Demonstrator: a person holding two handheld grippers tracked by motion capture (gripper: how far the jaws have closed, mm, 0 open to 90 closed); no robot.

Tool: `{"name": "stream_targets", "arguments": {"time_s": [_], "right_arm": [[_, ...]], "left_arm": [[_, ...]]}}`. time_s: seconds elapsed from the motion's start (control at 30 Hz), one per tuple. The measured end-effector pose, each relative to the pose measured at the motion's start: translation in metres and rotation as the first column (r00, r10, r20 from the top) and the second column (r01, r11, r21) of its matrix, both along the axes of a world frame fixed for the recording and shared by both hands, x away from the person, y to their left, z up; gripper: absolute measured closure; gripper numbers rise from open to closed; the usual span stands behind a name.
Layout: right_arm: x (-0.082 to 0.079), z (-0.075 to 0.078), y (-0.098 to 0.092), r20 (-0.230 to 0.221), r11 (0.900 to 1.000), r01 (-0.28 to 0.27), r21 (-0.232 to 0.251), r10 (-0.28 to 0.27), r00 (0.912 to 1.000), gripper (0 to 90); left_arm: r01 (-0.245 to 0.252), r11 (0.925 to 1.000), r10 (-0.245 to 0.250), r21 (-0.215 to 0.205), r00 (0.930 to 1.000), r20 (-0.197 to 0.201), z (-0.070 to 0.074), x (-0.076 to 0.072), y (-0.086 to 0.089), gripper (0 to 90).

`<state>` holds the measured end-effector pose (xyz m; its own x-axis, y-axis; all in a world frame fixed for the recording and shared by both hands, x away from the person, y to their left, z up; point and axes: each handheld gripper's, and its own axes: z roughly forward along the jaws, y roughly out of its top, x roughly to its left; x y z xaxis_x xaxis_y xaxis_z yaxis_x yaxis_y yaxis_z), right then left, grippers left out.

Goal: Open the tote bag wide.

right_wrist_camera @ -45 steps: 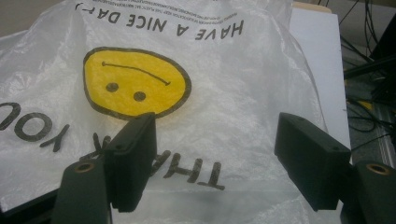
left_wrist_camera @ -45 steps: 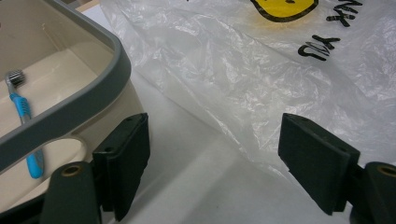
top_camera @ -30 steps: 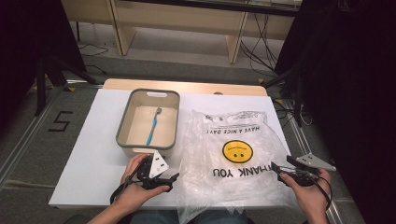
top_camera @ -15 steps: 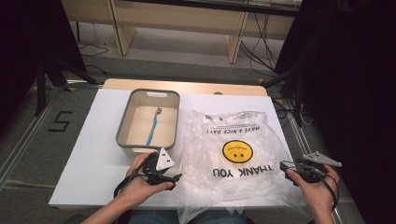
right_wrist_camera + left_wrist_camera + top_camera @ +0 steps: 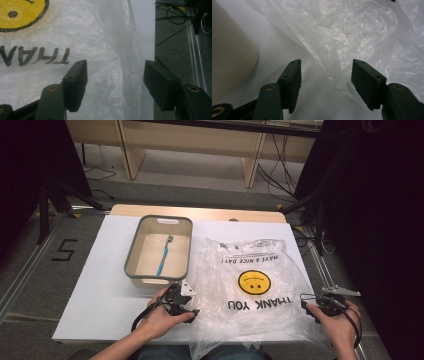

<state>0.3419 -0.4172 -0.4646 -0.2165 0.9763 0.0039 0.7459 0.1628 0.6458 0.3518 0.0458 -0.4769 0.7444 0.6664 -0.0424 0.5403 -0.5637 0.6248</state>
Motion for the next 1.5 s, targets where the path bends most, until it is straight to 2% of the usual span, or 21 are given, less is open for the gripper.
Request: {"name": "stream_targets", "arguments": {"time_s": [0.1,0.17,0.27,0.3,0.37,0.4,0.43,0.47,0.53,0.57,0.63,0.67,0.77,1.0,1.27,1.5], "right_arm": [[0.001,-0.004,-0.001,-0.02,1.0,0.0,-0.001,0.0,0.9998,43.5],[0.002,-0.005,-0.002,-0.026,1.0,0.0,0.004,0.0,0.9997,44.7],[0.001,-0.007,-0.002,-0.038,1.0,0.002,0.017,-0.002,0.9993,47.2],[0.001,-0.007,-0.001,-0.041,1.0,0.005,0.009,-0.005,0.9991,50.9],[0.001,-0.007,-0.001,-0.043,1.0,0.006,0.006,-0.006,0.9991,52.8],[0.001,-0.006,0.0,-0.045,1.0,0.004,0.001,-0.004,0.999,60.2],[0.001,-0.006,0.0,-0.045,1.0,0.004,0.001,-0.004,0.999,60.2],[0.001,-0.005,0.0,-0.05,1.0,-0.004,-0.009,0.003,0.9987,68.5],[0.001,-0.005,0.001,-0.053,1.0,-0.008,-0.01,0.008,0.9986,72.0],[0.001,-0.004,0.001,-0.061,1.0,-0.022,-0.006,0.022,0.9979,80.8],[0.001,-0.004,0.003,-0.069,1.0,-0.03,0.006,0.03,0.9972,86.8],[0.001,-0.003,0.004,-0.071,0.999,-0.033,0.008,0.033,0.9969,88.4],[-0.001,-0.001,0.006,-0.07,0.999,-0.043,0.017,0.044,0.9965,90.0],[-0.007,0.006,0.01,-0.069,0.998,-0.044,0.036,0.047,0.9965,90.0],[-0.013,0.012,0.011,-0.062,0.998,-0.029,0.048,0.032,0.9976,90.0],[-0.014,0.013,0.014,-0.074,0.998,-0.032,0.058,0.037,0.9966,90.0]], "left_arm": [[0.002,0.9999,-0.002,-0.014,0.9996,-0.027,-0.003,0.004,-0.003,45.7],[0.007,0.9999,-0.007,-0.012,0.9995,-0.031,-0.004,0.005,-0.004,46.4],[0.007,1.0,-0.007,0.0,0.9997,-0.023,-0.004,0.006,-0.005,49.3],[0.007,0.9999,-0.007,0.01,0.9999,-0.015,-0.004,0.006,-0.005,54.0],[0.007,0.9997,-0.007,0.023,1.0,0.002,-0.004,0.006,-0.005,57.0],[0.006,0.9997,-0.006,0.025,1.0,0.005,-0.003,0.006,-0.005,62.4],[0.006,0.9997,-0.006,0.025,0.9999,0.01,-0.004,0.006,-0.005,62.4],[0.007,0.9996,-0.007,0.026,0.9999,0.011,-0.003,0.006,-0.005,68.9],[0.014,0.9995,-0.014,0.029,0.9998,0.015,-0.003,0.006,-0.006,72.4],[0.015,0.9993,-0.016,0.034,0.9997,0.018,-0.003,0.006,-0.007,80.2],[0.024,0.9981,-0.026,0.057,0.9993,0.027,-0.001,0.006,-0.009,88.4],[0.023,0.9978,-0.025,0.063,0.999,0.037,-0.001,0.006,-0.01,89.3],[0.026,0.9958,-0.033,0.088,0.9957,0.086,0.007,0.008,-0.012,89.5],[-0.001,0.9941,-0.015,0.108,0.9897,0.142,0.026,0.023,-0.016,89.6],[-0.034,0.9954,0.018,0.09,0.9841,0.177,0.048,0.041,-0.024,89.6],[-0.088,0.9941,0.076,0.063,0.9822,0.172,0.057,0.06,-0.022,89.6]]}}
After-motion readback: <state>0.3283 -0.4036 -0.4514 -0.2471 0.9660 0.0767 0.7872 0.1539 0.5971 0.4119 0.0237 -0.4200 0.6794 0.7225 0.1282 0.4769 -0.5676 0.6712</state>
